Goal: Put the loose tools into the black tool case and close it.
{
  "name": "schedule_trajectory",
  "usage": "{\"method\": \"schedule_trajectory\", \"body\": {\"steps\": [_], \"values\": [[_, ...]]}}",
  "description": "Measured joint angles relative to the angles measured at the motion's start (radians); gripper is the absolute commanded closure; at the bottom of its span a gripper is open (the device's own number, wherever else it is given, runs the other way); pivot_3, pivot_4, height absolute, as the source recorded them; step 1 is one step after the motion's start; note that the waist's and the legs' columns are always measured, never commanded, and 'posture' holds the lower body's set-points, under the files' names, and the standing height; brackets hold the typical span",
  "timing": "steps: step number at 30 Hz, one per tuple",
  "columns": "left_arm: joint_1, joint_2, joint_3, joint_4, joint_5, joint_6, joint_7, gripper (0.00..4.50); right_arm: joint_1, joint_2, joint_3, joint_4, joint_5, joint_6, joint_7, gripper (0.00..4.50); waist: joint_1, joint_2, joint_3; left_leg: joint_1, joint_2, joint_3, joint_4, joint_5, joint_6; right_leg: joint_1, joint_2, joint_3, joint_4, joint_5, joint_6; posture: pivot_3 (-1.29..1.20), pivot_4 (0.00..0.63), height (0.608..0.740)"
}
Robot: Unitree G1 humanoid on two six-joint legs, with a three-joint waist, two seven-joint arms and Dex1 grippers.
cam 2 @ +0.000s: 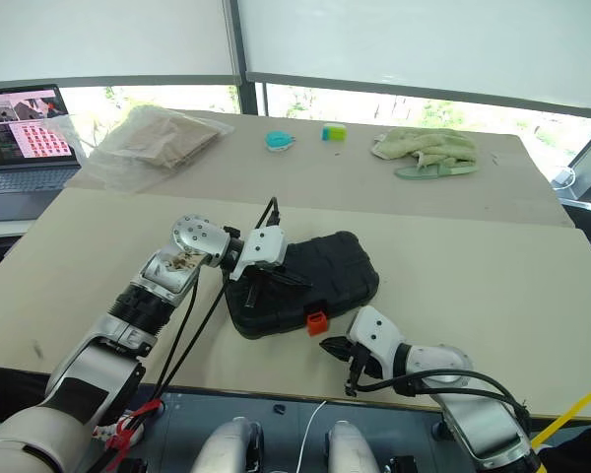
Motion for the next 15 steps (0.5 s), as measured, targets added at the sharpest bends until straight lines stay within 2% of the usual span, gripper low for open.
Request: {"method": "schedule_trajectory", "body": {"steps": [7, 15], "values": [[0.0, 0.002, 0.0, 0.0, 0.001, -0.001, -0.001, 4.48, -0.043, 0.084, 0.024, 0.089, -0.058, -0.088, -0.055, 4.5, -0.001, 0.0, 0.0, 0.0, 0.0, 0.0, 0.0, 0.0, 0.0, 0.0, 0.0, 0.0, 0.0, 0.0, 0.0, 0.0, 0.15, 0.74], [-0.004, -0.002, 0.0, 0.003, 0.006, -0.009, -0.001, 4.48, -0.013, 0.161, 0.019, 0.135, -0.089, -0.194, -0.101, 4.5, -0.007, 0.0, 0.0, 0.0, 0.001, 0.0, 0.0, 0.0, 0.0, -0.001, 0.001, 0.001, 0.001, 0.0, 0.0, 0.0, 0.15, 0.74]]}}
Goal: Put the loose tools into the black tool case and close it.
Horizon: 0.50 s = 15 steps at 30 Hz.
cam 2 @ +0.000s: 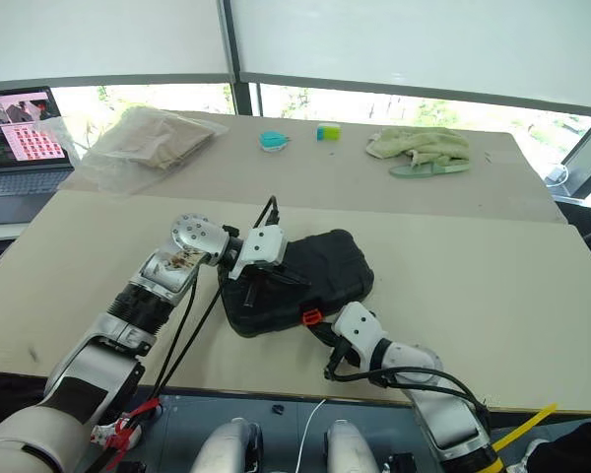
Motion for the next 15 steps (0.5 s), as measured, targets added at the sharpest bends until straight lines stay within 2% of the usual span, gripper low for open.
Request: {"method": "schedule_trajectory", "body": {"steps": [11, 15], "values": [[-0.006, -0.008, 0.001, 0.02, 0.016, -0.036, 0.004, 4.48, 0.031, -0.028, -0.055, -0.067, 0.039, -0.006, 0.023, 4.5, 0.001, 0.0, 0.0, 0.0, 0.0, 0.0, 0.0, 0.0, 0.0, 0.0, 0.0, 0.0, 0.0, 0.0, 0.0, 0.0, 0.15, 0.74], [-0.008, -0.01, 0.001, 0.031, 0.016, -0.054, 0.004, 4.48, 0.031, -0.059, -0.059, -0.118, 0.052, 0.051, 0.034, 4.5, 0.001, 0.0, 0.0, 0.0, 0.0, 0.0, 0.0, 0.0, 0.0, 0.0, 0.0, 0.0, 0.0, 0.0, 0.0, 0.0, 0.15, 0.74]]}}
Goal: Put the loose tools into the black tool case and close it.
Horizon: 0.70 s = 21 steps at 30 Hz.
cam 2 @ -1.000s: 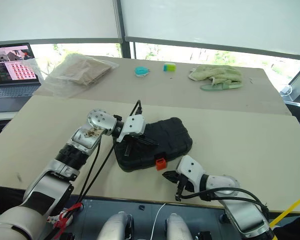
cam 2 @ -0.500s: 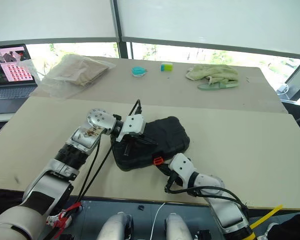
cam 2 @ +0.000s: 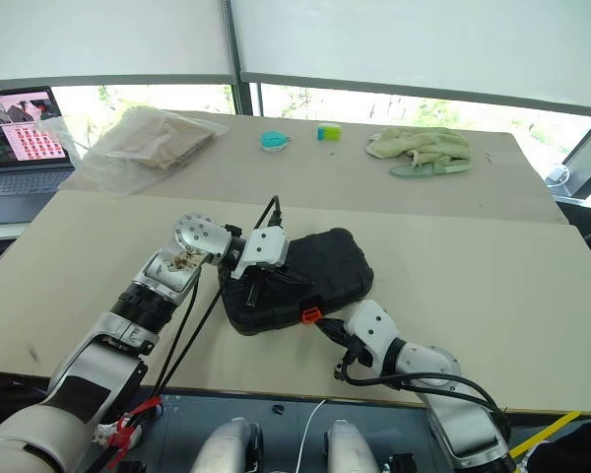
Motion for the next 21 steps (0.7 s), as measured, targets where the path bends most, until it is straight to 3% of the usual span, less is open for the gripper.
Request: {"method": "schedule_trajectory", "body": {"steps": [2, 6, 11, 17, 21], "values": [[-0.001, 0.0, 0.0, 0.006, 0.0, -0.003, -0.001, 4.48, 0.007, -0.016, -0.006, -0.049, 0.03, 0.038, 0.009, 4.5, 0.001, 0.0, 0.0, 0.0, 0.0, 0.0, 0.0, 0.0, 0.0, 0.0, 0.0, 0.0, 0.0, 0.0, 0.0, 0.0, 0.15, 0.74], [-0.001, 0.0, 0.0, 0.008, 0.0, -0.004, -0.002, 4.5, 0.029, -0.021, -0.024, -0.119, 0.092, 0.135, 0.005, 3.41, 0.002, 0.0, 0.0, 0.0, 0.0, 0.0, 0.0, 0.0, 0.0, 0.0, 0.0, 0.0, 0.0, 0.0, 0.0, 0.0, 0.15, 0.74], [-0.001, 0.0, 0.0, 0.008, 0.0, -0.004, -0.003, 4.5, 0.041, -0.025, -0.025, -0.136, 0.098, 0.184, -0.02, 1.69, 0.003, 0.0, 0.0, 0.0, 0.0, 0.0, 0.0, 0.0, 0.0, 0.0, 0.0, 0.0, 0.0, 0.0, 0.0, 0.0, 0.15, 0.74], [-0.002, 0.0, 0.0, 0.007, 0.0, -0.004, -0.004, 4.5, 0.034, -0.025, 0.007, -0.086, 0.067, 0.208, -0.037, 1.69, 0.003, 0.0, 0.0, 0.0, 0.0, 0.0, 0.0, 0.0, 0.0, 0.0, 0.0, 0.0, -0.001, 0.0, 0.0, 0.0, 0.15, 0.74], [-0.001, 0.0, -0.001, 0.002, 0.001, -0.004, -0.004, 4.5, 0.011, 0.064, -0.016, -0.075, 0.131, 0.284, -0.082, 1.69, 0.003, 0.0, 0.0, 0.0, 0.0, 0.0, 0.0, 0.0, 0.0, 0.0, 0.0, 0.0, -0.001, 0.0, 0.0, 0.0, 0.15, 0.74]]}}
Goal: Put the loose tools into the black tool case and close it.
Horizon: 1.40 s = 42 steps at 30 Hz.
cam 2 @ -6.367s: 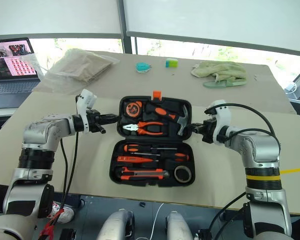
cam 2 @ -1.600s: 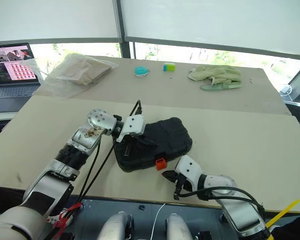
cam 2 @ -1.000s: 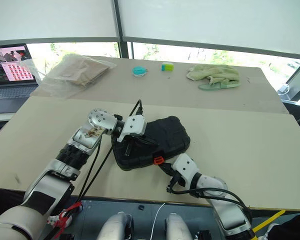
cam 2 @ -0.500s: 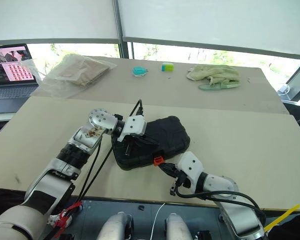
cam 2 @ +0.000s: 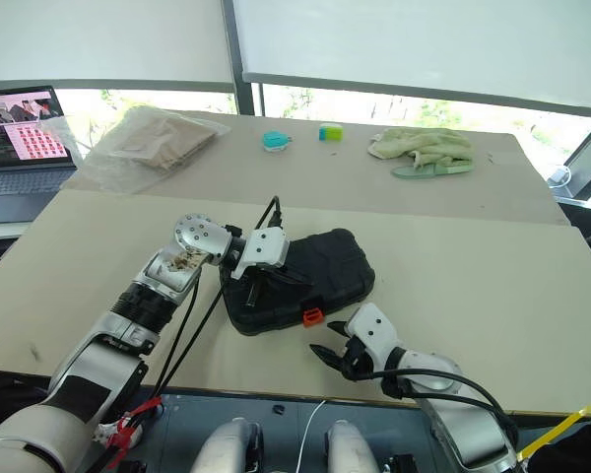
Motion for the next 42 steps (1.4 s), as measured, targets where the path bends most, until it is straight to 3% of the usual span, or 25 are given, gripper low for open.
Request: {"method": "schedule_trajectory", "body": {"steps": [6, 11, 16, 27, 31, 42], "values": [[0.019, 0.01, 0.0, -0.034, 0.001, 0.0, 0.001, 4.5, -0.006, 0.141, -0.044, -0.055, 0.121, 0.193, -0.13, 1.69, 0.0, 0.0, 0.0, 0.0, 0.0, 0.0, -0.001, 0.0, 0.0, 0.0, 0.0, 0.0, 0.0, 0.0, 0.0, 0.0, 0.15, 0.74], [0.04, 0.016, 0.001, -0.064, 0.001, 0.0, 0.003, 4.5, 0.003, 0.237, -0.039, -0.153, 0.118, 0.339, -0.316, 1.69, -0.001, 0.0, 0.0, 0.0, 0.0, 0.0, -0.001, 0.0, 0.0, -0.001, 0.0, 0.0, 0.0, 0.0, 0.0, 0.0, 0.15, 0.74], [0.039, 0.009, 0.0, -0.056, 0.001, -0.001, 0.003, 4.5, 0.011, 0.231, 0.009, -0.184, 0.071, 0.341, -0.387, 1.69, -0.001, 0.0, 0.0, 0.0, 0.0, 0.0, -0.001, 0.0, 0.0, -0.001, -0.001, 0.0, 0.0, 0.0, 0.0, 0.0, 0.15, 0.74], [0.029, -0.004, 0.0, -0.035, 0.002, -0.004, -0.005, 4.5, 0.039, 0.137, 0.039, -0.207, 0.001, 0.3, -0.399, 1.69, 0.002, 0.0, 0.0, 0.0, -0.001, 0.0, -0.001, 0.0, 0.0, 0.0, -0.002, 0.0, -0.001, 0.0, 0.0, 0.0, 0.15, 0.74], [0.029, -0.006, 0.0, -0.035, 0.002, -0.005, -0.005, 4.5, 0.039, 0.137, 0.054, -0.207, -0.004, 0.293, -0.397, 2.73, 0.002, 0.0, 0.0, 0.0, -0.001, 0.0, -0.001, 0.0, 0.0, 0.0, -0.002, 0.0, -0.001, 0.0, 0.0, 0.0, 0.15, 0.74], [0.025, -0.009, 0.0, -0.026, 0.002, -0.008, -0.005, 4.5, 0.036, 0.122, 0.059, -0.21, -0.018, 0.283, -0.379, 2.73, 0.003, 0.0, -0.001, -0.001, -0.001, 0.0, -0.001, 0.0, 0.0, 0.0, -0.002, 0.0, -0.001, 0.0, 0.0, 0.0, 0.15, 0.74]]}}
